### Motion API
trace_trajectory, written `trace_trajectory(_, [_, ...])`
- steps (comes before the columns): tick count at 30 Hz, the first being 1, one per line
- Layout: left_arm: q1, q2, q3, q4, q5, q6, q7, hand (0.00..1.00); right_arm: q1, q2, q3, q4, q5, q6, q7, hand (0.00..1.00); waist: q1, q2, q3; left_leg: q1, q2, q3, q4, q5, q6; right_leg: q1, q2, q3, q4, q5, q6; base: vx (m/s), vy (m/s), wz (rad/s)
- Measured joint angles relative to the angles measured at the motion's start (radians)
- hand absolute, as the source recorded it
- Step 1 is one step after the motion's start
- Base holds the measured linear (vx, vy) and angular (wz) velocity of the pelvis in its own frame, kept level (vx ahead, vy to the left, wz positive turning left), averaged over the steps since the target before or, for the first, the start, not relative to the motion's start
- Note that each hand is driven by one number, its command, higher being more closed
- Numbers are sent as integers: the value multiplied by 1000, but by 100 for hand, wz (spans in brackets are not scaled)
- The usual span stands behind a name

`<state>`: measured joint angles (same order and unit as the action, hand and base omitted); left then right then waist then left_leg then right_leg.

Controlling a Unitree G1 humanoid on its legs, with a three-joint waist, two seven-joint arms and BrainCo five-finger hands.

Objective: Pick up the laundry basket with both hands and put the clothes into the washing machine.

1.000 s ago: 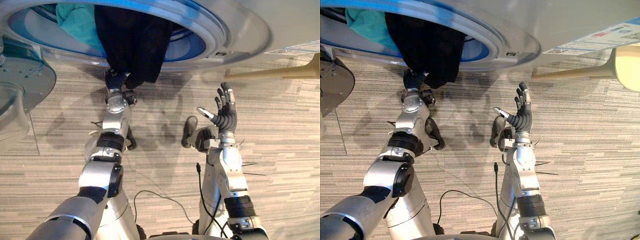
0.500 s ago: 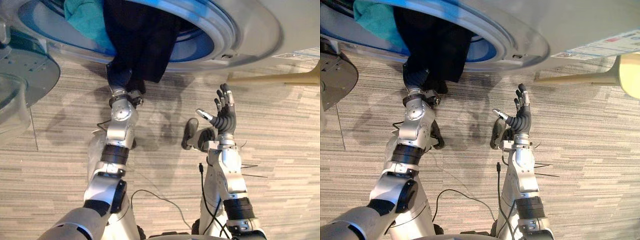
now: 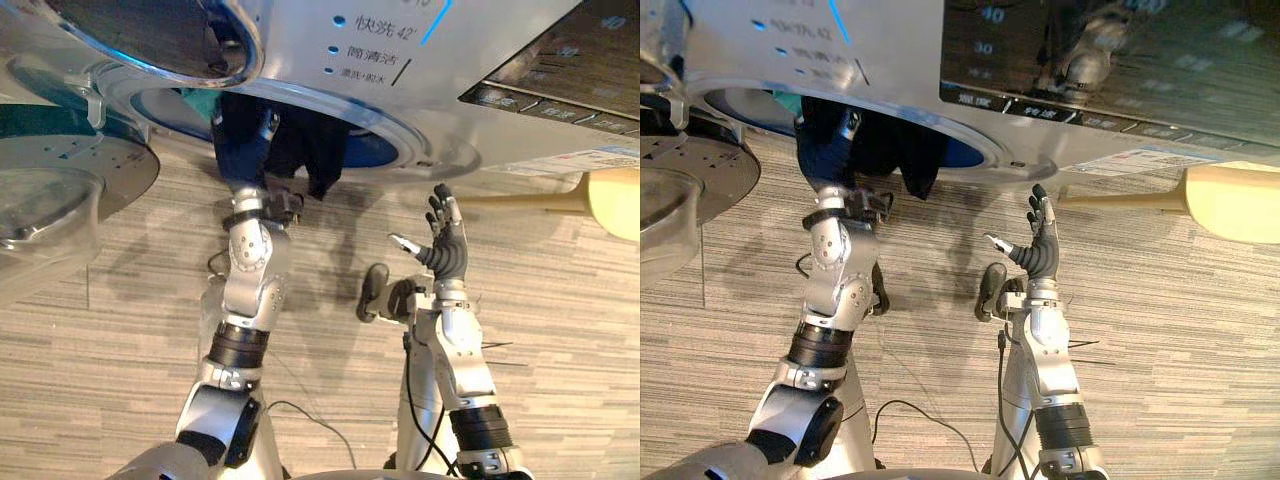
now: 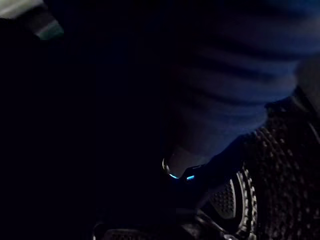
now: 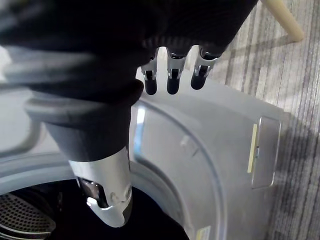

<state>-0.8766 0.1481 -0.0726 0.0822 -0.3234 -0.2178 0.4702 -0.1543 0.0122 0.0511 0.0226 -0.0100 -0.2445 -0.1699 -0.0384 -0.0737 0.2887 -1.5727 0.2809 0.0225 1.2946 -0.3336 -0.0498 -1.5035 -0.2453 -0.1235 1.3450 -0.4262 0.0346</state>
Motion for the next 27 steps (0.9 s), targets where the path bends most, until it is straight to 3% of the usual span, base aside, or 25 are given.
trace_trajectory(3, [-178, 83, 7, 87, 46, 22, 54, 100, 0, 2, 5, 0, 1, 0, 2, 0, -2, 0, 0, -7, 8, -3, 5, 0, 1, 0, 5, -6, -8, 3, -2, 9, -5, -11])
trace_trajectory(8, [-342, 170, 5, 197, 137, 55, 85, 100, -7, 1, -3, -3, 5, -4, 20, 0, -13, 0, 0, -38, 19, -16, 25, -3, 5, -17, 20, -14, -8, 6, -3, 16, -6, -12])
trace_trajectory(11, [-357, 205, 1, 205, 204, 62, 124, 100, -8, 0, -2, -11, 22, -14, 22, 0, -11, 0, 0, -61, 34, -19, 46, -7, 10, -41, 33, -9, 3, 10, -5, 0, -12, -17])
trace_trajectory(12, [-364, 217, 1, 212, 232, 74, 136, 0, -8, -2, -2, -12, 31, -18, 22, 0, -14, 0, 0, -70, 34, -21, 51, -7, 10, -51, 34, -8, 7, 12, -5, -10, -12, -10])
trace_trajectory(17, [-470, 303, -12, 326, 480, 180, 136, 0, -6, -15, -2, -32, 93, -25, 44, 0, -15, 0, 0, -112, 53, -23, 90, -13, 18, -97, 42, 3, 31, 24, -7, -12, -5, -15])
trace_trajectory(19, [-505, 311, -15, 393, 577, 212, 85, 0, -6, -20, -2, -48, 123, -35, 57, 0, -13, 0, 0, -119, 57, -23, 97, -14, 20, -104, 50, 8, 33, 30, -4, -1, -4, -13])
trace_trajectory(21, [-541, 311, -36, 487, 680, 254, -32, 0, -4, -20, -1, -67, 162, -42, 93, 0, -14, 0, 0, -123, 63, -21, 105, -17, 25, -105, 51, 8, 36, 30, -4, 13, -10, -5])
trace_trajectory(23, [-542, 309, -40, 527, 736, 268, -119, 0, -4, -20, 1, -85, 193, -42, 131, 0, -16, 0, 0, -126, 63, -21, 105, -18, 25, -107, 51, 8, 36, 30, -3, 0, 0, 0])
trace_trajectory(27, [-542, 308, -31, 571, 744, 287, -195, 0, -1, -20, 1, -90, 236, -42, 174, 0, -20, 0, 0, -132, 63, -22, 104, -18, 25, -113, 50, 7, 37, 30, -3, 0, 0, 0])
